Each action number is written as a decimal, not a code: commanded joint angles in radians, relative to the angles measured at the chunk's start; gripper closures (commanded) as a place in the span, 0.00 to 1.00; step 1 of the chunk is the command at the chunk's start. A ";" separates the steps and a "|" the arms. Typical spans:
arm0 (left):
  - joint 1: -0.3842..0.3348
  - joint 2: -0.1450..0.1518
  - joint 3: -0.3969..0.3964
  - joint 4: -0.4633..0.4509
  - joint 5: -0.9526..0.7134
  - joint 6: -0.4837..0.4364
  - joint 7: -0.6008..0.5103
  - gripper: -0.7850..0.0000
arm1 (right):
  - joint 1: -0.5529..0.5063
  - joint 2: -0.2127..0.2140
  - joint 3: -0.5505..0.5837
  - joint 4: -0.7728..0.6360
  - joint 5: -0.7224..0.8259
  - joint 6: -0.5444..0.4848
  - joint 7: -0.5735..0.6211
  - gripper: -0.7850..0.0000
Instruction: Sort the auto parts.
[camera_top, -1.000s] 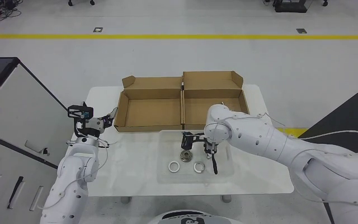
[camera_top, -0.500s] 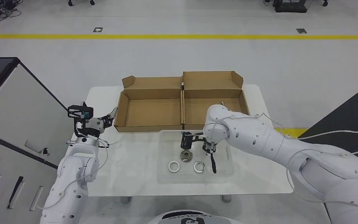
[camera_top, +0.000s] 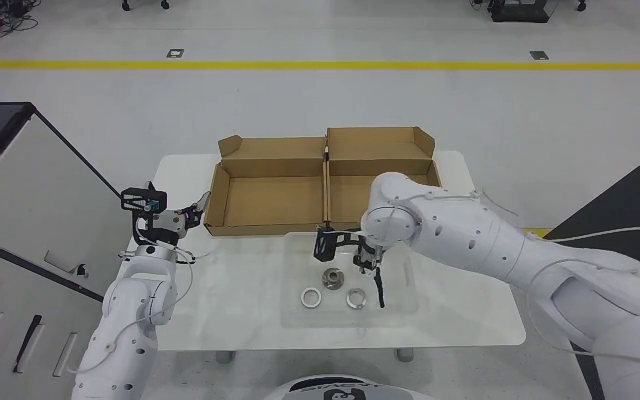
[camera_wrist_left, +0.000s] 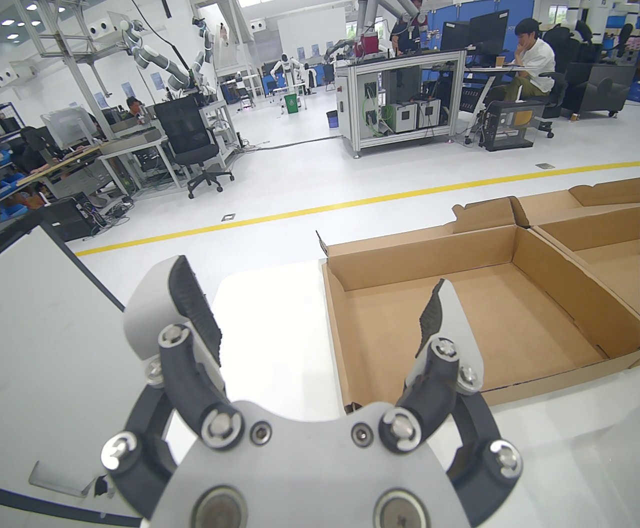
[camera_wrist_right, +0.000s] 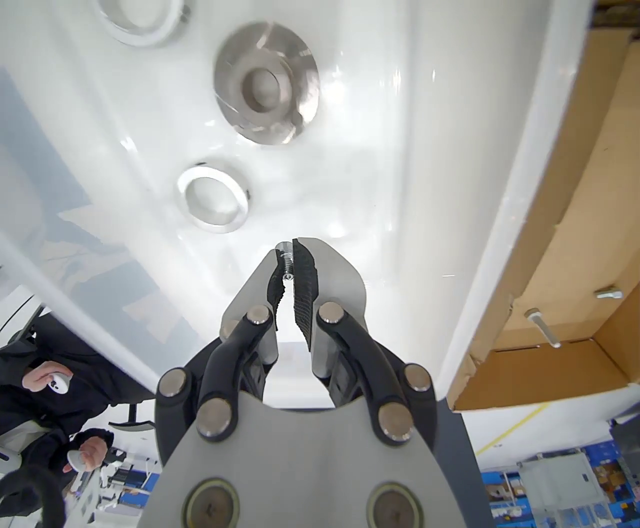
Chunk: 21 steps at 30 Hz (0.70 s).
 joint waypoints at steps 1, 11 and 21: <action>0.000 0.000 0.000 0.000 0.000 0.000 0.000 0.00 | 0.003 0.018 0.031 -0.045 0.031 0.004 0.004 1.00; 0.000 0.000 0.000 0.000 0.000 0.000 0.000 0.00 | 0.001 0.070 0.105 -0.171 0.090 0.037 0.037 1.00; 0.000 0.000 0.000 0.000 0.000 0.000 0.000 0.00 | -0.013 0.078 0.143 -0.136 0.122 0.054 -0.028 1.00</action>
